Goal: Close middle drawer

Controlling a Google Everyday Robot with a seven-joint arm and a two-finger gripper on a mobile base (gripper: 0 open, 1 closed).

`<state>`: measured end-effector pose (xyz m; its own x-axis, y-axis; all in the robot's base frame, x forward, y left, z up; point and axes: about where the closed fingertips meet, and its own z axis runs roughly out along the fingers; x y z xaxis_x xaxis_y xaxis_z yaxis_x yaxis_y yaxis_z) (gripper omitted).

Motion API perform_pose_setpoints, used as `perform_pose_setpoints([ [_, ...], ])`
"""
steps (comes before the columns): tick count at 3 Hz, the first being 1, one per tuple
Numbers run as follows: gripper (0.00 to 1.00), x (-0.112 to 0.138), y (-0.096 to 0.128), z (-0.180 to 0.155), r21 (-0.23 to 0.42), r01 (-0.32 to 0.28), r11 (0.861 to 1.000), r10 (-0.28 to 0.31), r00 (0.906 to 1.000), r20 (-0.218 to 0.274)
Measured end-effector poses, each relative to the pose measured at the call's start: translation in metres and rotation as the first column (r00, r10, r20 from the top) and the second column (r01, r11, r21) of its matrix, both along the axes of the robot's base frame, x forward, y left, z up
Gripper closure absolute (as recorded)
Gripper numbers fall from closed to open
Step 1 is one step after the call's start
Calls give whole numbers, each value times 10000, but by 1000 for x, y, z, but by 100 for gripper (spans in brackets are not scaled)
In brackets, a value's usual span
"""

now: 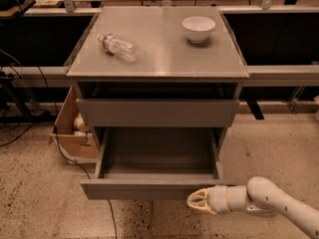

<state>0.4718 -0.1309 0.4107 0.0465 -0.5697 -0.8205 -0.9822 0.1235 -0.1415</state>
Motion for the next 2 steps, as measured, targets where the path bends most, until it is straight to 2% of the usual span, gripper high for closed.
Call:
perform_pose_setpoints([
  [1,100,12,-3,3,853,343,9958,-414,9957,824],
  [2,100,25,2,4,1552,299,9874,-519,9888,1398],
])
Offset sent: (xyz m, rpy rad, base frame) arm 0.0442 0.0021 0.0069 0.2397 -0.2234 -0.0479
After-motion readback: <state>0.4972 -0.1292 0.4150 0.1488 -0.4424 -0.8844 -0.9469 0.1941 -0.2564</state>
